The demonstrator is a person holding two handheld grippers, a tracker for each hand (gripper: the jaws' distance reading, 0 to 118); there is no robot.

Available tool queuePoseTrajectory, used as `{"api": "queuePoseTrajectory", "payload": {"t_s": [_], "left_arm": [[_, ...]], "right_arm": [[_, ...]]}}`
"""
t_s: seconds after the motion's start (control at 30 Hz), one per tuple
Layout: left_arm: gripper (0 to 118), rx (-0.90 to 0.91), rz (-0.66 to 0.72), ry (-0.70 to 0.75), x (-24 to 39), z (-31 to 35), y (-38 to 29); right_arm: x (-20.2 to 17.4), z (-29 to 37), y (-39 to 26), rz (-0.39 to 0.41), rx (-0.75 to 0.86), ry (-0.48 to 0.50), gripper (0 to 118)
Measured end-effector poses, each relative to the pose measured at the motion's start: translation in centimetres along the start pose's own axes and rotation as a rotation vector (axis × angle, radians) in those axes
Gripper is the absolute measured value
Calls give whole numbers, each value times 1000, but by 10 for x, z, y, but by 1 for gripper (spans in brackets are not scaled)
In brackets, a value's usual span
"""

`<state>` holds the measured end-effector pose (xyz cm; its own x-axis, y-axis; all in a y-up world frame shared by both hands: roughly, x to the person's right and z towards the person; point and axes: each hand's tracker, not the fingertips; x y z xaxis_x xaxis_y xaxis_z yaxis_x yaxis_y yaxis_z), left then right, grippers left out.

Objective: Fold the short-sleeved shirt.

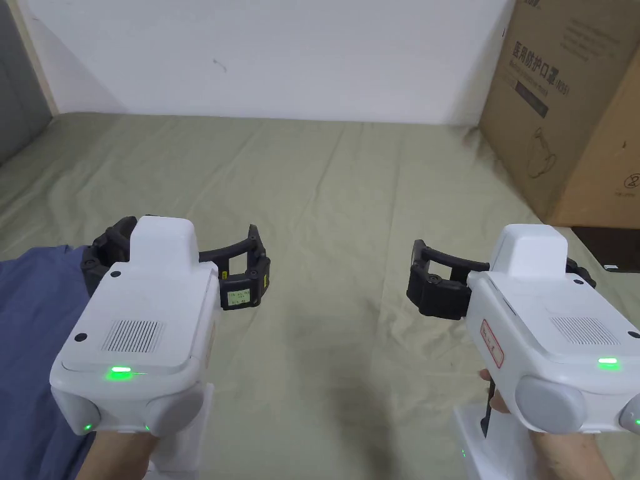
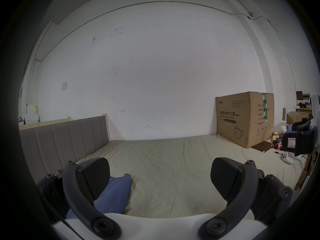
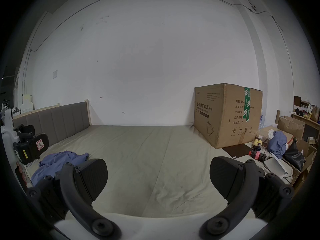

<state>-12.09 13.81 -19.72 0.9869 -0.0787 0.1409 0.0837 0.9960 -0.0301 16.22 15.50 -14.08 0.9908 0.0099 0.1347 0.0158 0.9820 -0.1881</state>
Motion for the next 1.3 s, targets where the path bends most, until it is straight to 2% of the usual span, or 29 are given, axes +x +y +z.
{"api": "queuePoseTrajectory", "payload": {"t_s": [0.57,0.6,0.63,0.67,0.7,0.73,0.77,0.8,0.83,1.3], "left_arm": [[116,11,-15,-4,2,1,4],[111,6,-17,-10,2,1,4],[93,8,-21,-19,2,2,5],[47,13,-26,-21,3,4,5],[10,14,-40,-7,5,4,6],[0,7,-61,11,6,2,6],[0,3,-85,51,5,0,4],[0,3,-58,-2,6,-1,5],[0,-4,-41,-37,7,-2,6],[0,8,-46,-31,13,-4,7]], "right_arm": [[-2,2,5,13,16,12,115],[-2,2,5,12,18,11,113],[-2,3,5,12,23,11,110],[-2,4,6,15,28,8,97],[-3,5,6,16,34,6,72],[-3,7,6,18,45,3,34],[-3,7,7,18,47,-3,0],[-3,5,8,27,33,-32,0],[-2,6,7,8,44,-13,0],[-7,6,10,13,42,23,0]]}}
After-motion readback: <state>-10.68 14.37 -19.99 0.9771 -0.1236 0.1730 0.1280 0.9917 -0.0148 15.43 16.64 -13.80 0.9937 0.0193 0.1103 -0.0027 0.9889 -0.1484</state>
